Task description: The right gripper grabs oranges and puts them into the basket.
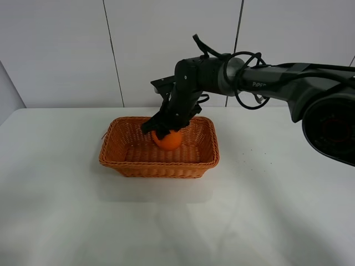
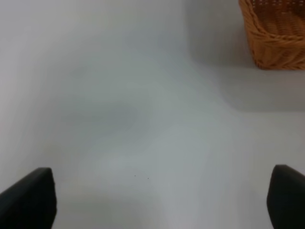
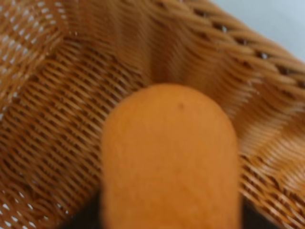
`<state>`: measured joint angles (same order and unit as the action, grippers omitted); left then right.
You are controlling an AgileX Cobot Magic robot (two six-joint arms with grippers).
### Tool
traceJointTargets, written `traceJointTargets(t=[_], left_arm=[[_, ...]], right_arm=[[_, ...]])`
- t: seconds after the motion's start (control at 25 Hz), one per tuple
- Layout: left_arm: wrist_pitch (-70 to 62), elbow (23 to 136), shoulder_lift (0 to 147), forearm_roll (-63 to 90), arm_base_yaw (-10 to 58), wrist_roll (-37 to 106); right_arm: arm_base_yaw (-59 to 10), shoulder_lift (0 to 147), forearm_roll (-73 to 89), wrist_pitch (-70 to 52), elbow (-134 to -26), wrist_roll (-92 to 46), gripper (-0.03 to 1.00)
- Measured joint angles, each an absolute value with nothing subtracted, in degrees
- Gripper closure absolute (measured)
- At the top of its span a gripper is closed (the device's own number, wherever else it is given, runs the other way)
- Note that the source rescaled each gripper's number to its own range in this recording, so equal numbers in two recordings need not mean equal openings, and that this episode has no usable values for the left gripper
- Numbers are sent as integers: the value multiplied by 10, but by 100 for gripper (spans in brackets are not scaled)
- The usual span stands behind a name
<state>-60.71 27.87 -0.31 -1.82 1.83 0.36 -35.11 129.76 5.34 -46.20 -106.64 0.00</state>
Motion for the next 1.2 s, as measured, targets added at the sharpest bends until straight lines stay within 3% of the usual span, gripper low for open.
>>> traceJointTargets(t=[0.04, 0.08, 0.2, 0.48, 0.72, 1.0, 1.2], left_arm=[[-607, 279, -3, -18, 18, 4], [-607, 279, -3, -18, 18, 4], [-607, 279, -3, -18, 18, 4], [-607, 279, -3, -18, 18, 4], [-607, 279, -3, -18, 18, 4], [-607, 279, -3, -18, 18, 4], [-607, 279, -3, -18, 18, 4]], right_arm=[[-351, 1298, 53, -466, -1068, 0, 26], [-351, 1298, 53, -471, -1072, 0, 15], [-351, 1298, 53, -506, -1099, 0, 0], [-351, 1298, 22, -668, -1251, 0, -3], [-338, 1295, 8, -693, -1322, 0, -3], [-254, 1295, 36, -699, -1321, -4, -3], [-152, 1295, 37, -699, -1321, -5, -3]])
